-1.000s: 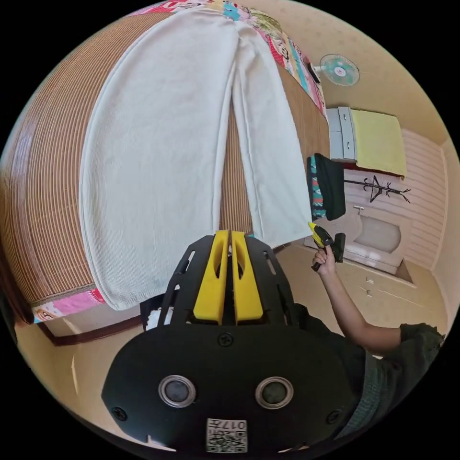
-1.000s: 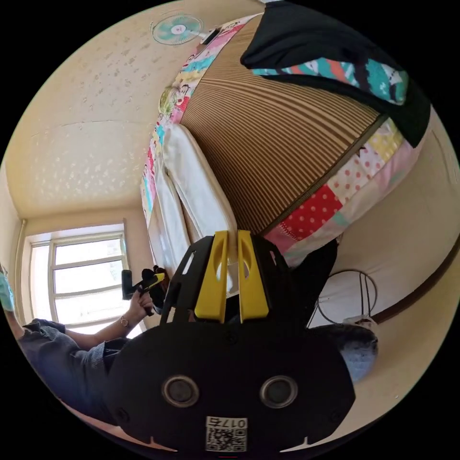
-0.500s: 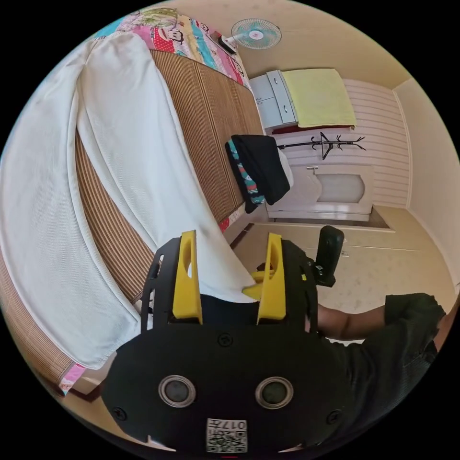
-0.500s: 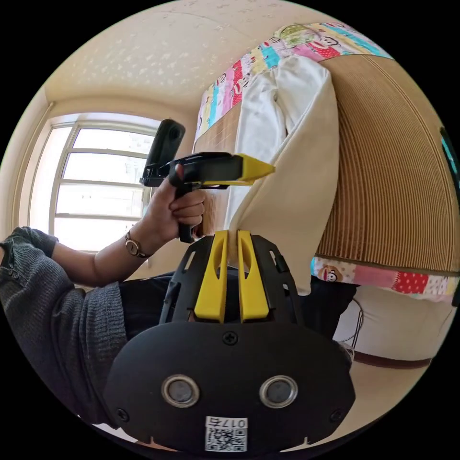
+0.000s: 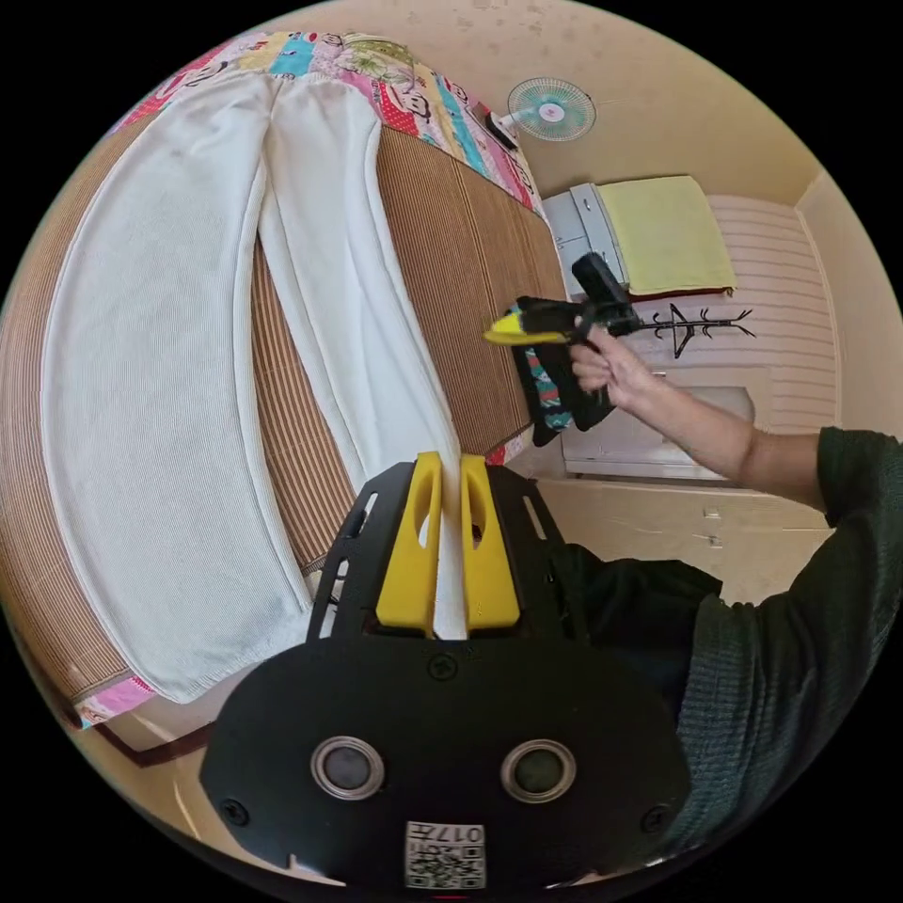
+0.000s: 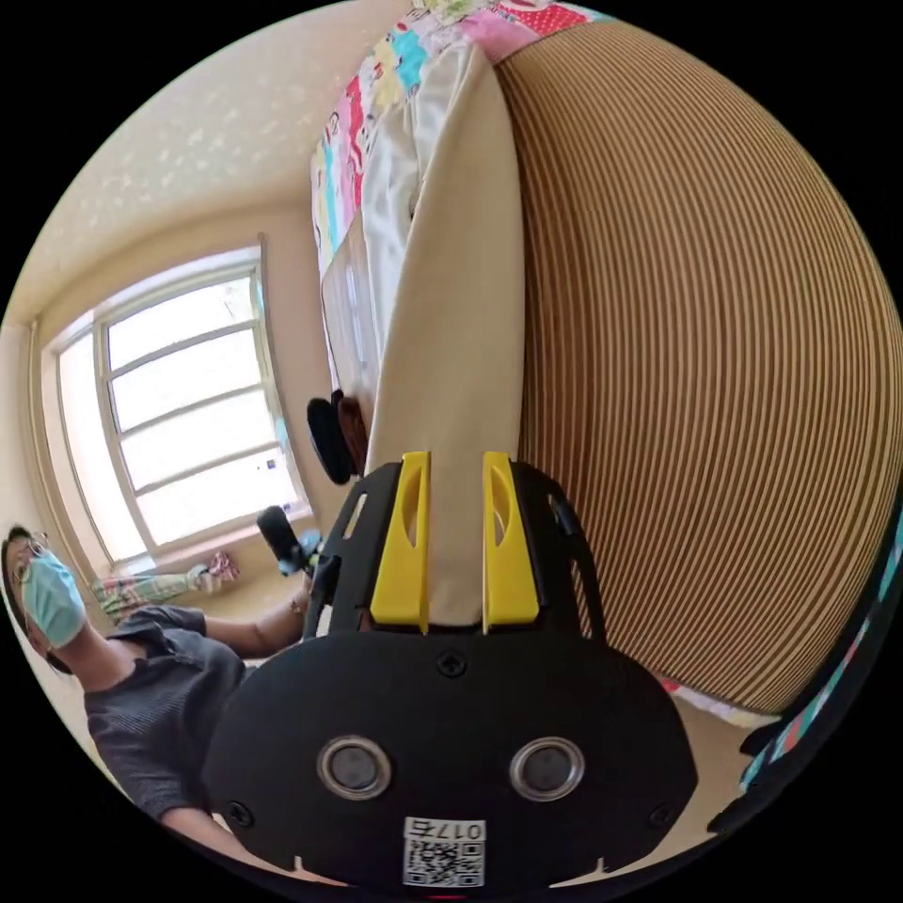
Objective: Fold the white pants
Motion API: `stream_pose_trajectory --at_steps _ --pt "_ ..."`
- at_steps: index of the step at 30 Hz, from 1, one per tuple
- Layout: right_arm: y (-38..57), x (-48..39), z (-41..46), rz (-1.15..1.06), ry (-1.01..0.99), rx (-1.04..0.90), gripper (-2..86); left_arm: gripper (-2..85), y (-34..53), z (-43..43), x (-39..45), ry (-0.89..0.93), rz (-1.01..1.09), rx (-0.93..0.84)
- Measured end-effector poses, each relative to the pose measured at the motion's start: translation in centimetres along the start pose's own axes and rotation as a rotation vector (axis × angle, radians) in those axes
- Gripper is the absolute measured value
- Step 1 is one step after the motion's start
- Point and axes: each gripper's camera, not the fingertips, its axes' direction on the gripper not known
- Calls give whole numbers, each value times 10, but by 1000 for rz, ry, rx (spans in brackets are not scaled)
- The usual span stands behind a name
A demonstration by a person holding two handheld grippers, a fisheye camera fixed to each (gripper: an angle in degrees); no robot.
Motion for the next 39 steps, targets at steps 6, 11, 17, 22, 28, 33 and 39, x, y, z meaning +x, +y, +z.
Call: stream_pose_trajectory --at_steps 6,11,17,22,28,33,39 --pt "-195 10 -48 -15 -57 356 129 38 8 12 1 -43 -9 20" --pt "-298 -3 -30 61 37 511 137 38 10 14 0 -29 -40 73" --pt "-348 -41 12 22 403 398 51 38 17 23 -13 46 -96 149" --pt "-310 -161 45 -297 714 532 28 37 32 10 -30 155 -176 204" --pt "-320 -281 139 -541 730 491 38 39 81 -58 -60 231 -246 312" --pt "-363 -273 210 -450 474 406 65 38 114 -106 -135 73 -383 339" --pt "-273 -189 253 -526 358 269 84 -3 112 -86 -193 -123 -444 177"
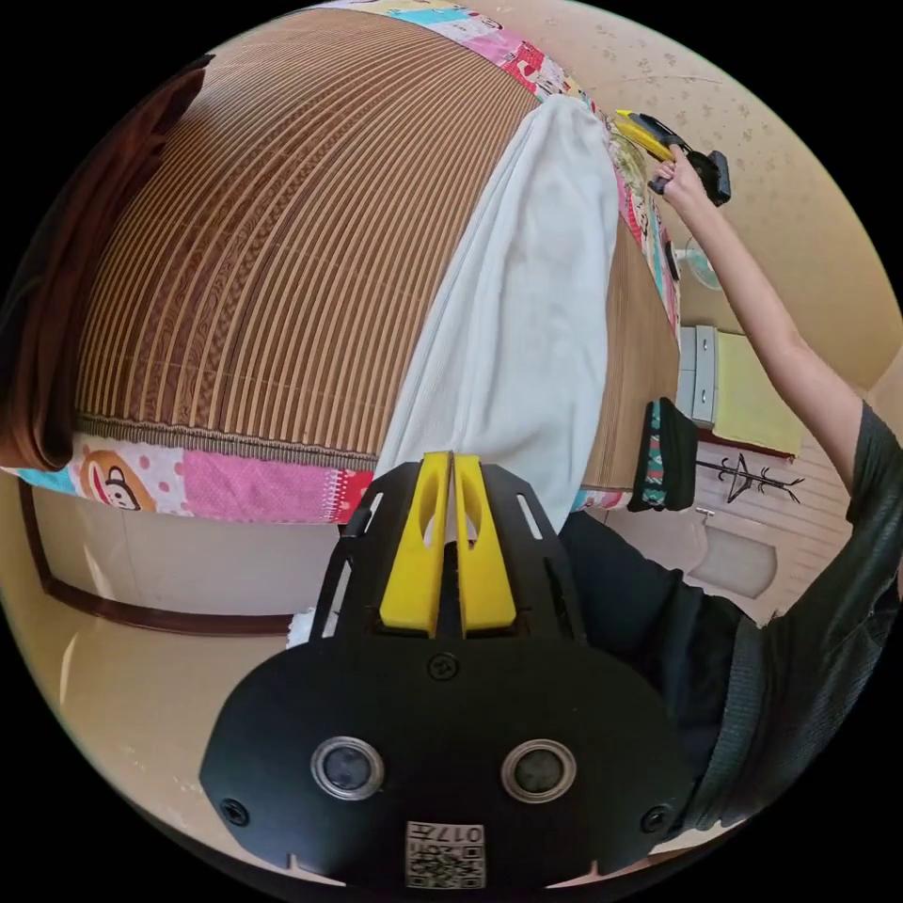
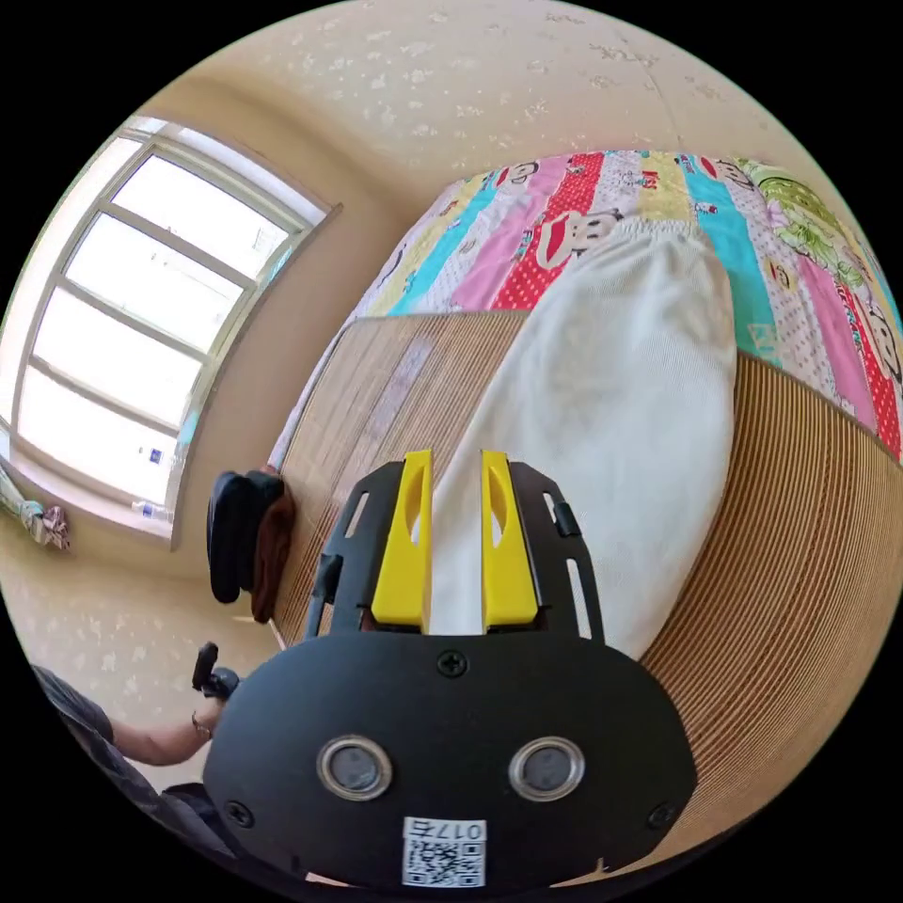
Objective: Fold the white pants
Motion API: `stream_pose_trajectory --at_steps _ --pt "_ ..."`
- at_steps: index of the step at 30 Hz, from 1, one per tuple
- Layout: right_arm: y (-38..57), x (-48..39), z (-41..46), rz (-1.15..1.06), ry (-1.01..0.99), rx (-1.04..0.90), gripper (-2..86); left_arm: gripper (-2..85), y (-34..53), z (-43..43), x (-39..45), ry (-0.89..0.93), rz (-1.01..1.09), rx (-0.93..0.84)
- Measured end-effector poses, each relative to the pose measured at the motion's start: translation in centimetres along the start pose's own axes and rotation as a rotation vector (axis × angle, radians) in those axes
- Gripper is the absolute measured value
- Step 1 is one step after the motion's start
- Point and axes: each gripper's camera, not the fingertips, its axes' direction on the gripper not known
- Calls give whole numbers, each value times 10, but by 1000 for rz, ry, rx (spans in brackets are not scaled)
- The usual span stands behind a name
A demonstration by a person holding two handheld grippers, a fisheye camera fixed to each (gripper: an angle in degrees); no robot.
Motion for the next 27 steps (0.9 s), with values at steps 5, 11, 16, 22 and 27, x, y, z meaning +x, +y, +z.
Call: stream_pose_trajectory --at_steps 5,11,16,22,27 --pt "210 36 -14 219 -14 -204 116 27 4 5 18 -46 30 25" --pt "397 36 -14 687 -196 -254 131 102 -5 22 42 80 58 51" --pt "428 8 24 712 -298 -366 46 70 -34 50 69 -80 111 -79" --pt "398 -11 -14 619 -405 -318 29 15 -44 24 93 65 200 -191" --pt "372 -38 -31 479 -364 -333 28 6 -31 -52 108 155 221 -72"
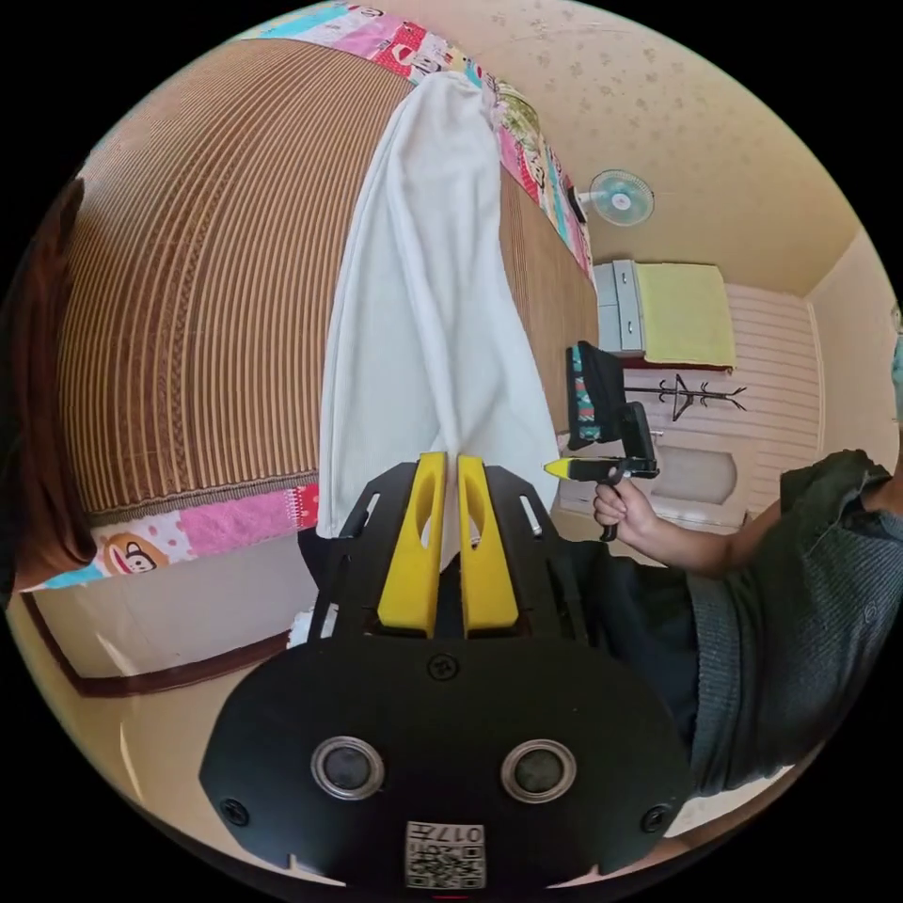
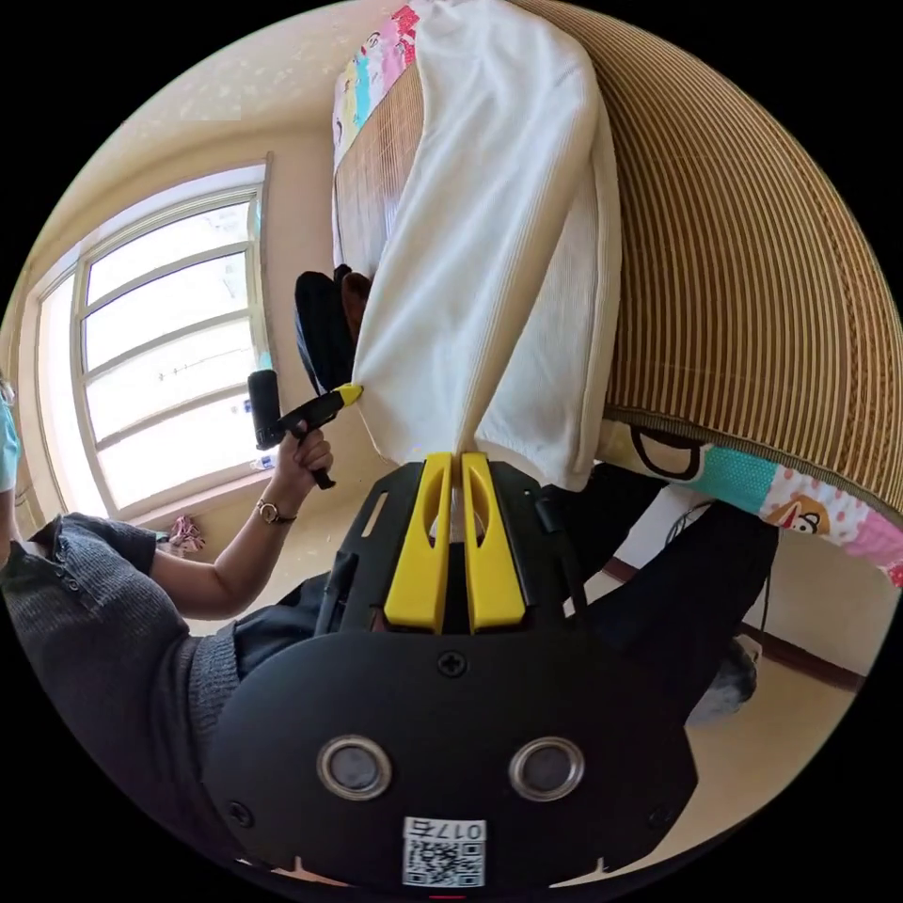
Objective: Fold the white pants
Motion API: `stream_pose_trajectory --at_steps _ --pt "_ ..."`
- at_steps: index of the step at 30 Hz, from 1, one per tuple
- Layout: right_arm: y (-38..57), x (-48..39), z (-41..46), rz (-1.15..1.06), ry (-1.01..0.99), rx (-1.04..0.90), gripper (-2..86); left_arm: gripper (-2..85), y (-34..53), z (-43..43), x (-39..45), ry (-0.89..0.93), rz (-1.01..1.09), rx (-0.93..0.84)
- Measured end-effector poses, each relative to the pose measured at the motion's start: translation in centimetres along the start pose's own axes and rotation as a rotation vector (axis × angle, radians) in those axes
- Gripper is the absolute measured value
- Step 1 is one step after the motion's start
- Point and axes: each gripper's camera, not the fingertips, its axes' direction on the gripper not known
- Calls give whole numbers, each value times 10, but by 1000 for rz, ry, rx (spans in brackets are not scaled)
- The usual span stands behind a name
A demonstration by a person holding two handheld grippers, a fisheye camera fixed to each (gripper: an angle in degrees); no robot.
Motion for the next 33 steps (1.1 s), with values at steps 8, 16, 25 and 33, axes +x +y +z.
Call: stream_pose_trajectory --at_steps 8,16,25,33 --pt "-17 73 43 144 14 -62 66 52 -7 59 -43 -165 -228 -60" --pt "-74 73 -5 21 132 52 115 123 -49 47 -26 -146 -164 93" --pt "-78 60 9 -108 252 -164 43 52 -31 126 0 -195 -184 -86" --pt "-26 100 -45 7 98 -69 105 123 18 149 27 -96 -189 -140"
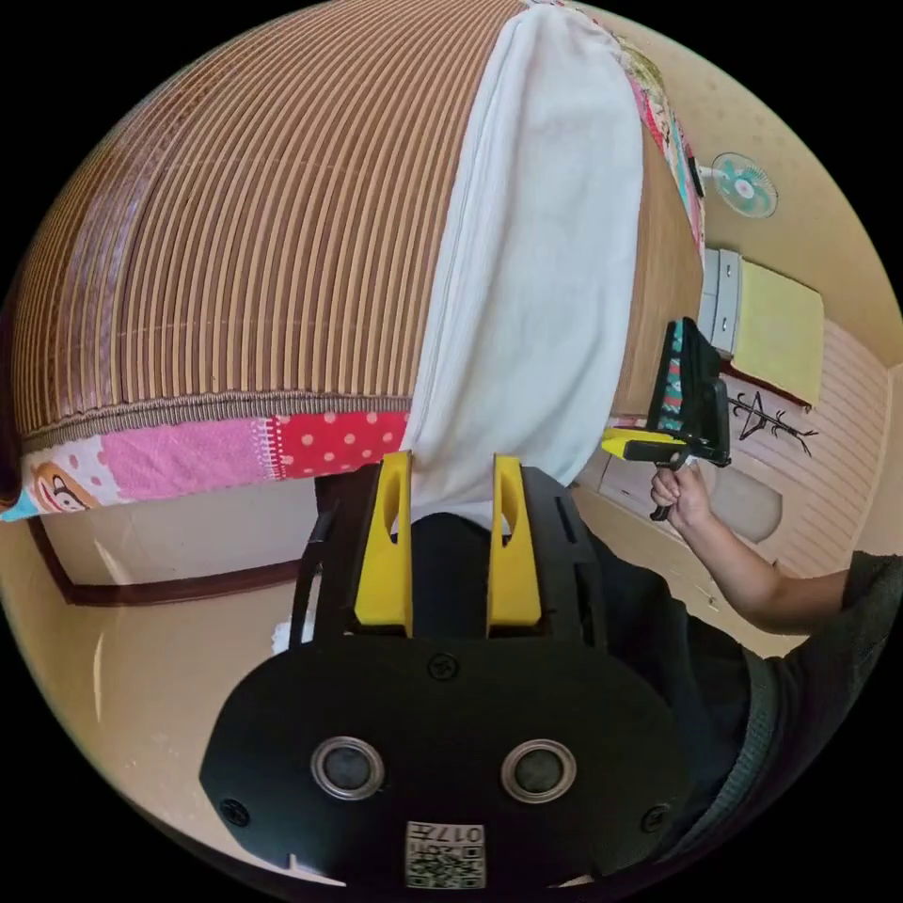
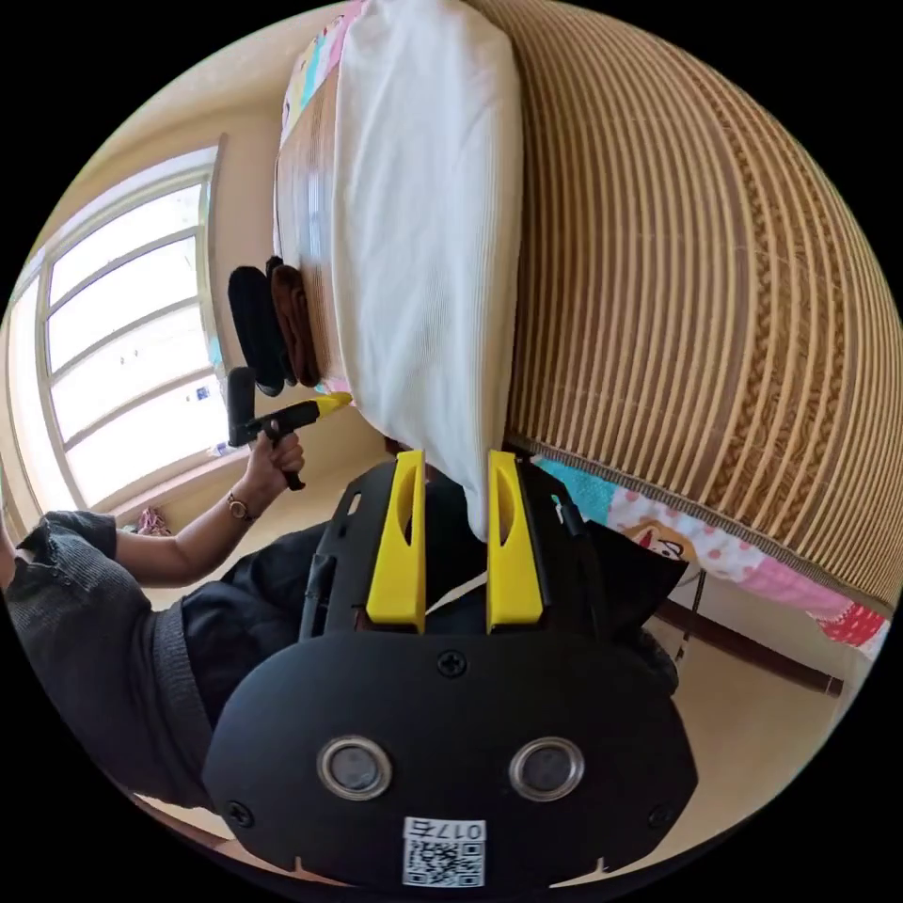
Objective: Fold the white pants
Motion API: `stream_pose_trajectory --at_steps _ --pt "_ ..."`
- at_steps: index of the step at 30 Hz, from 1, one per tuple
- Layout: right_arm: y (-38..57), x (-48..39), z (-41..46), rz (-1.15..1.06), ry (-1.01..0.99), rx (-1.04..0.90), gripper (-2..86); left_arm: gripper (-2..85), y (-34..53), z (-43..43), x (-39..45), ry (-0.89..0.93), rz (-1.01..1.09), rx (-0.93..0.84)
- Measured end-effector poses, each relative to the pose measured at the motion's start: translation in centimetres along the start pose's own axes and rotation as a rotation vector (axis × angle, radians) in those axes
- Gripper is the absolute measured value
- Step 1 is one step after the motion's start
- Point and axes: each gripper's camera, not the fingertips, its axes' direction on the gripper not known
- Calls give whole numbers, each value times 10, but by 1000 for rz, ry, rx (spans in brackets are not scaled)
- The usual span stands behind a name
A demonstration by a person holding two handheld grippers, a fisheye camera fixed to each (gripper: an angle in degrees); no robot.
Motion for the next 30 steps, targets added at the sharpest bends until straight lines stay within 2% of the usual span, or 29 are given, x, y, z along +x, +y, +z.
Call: stream_pose_trajectory --at_steps 3,7,11,14,16,20,24,30 --pt "-12 32 -38 27 -143 153 139 137 -16 -29 -7 102 49 154" --pt "-58 58 -50 -5 -262 202 158 156 -64 -36 -10 108 129 168" --pt "-105 54 -24 -98 -393 91 120 117 -117 -30 -9 191 168 125" --pt "-108 48 -19 -91 -442 113 66 63 -130 -20 -13 145 123 47" --pt "-94 47 -21 -95 -499 153 42 57 -123 -21 -18 187 120 15" --pt "-36 28 -32 -150 -674 206 15 50 -69 -45 -13 380 206 44" --pt "31 -15 -48 -242 -664 204 6 48 22 -77 21 474 352 64" --pt "136 -112 -104 -474 -696 304 7 46 161 -142 96 568 552 161"
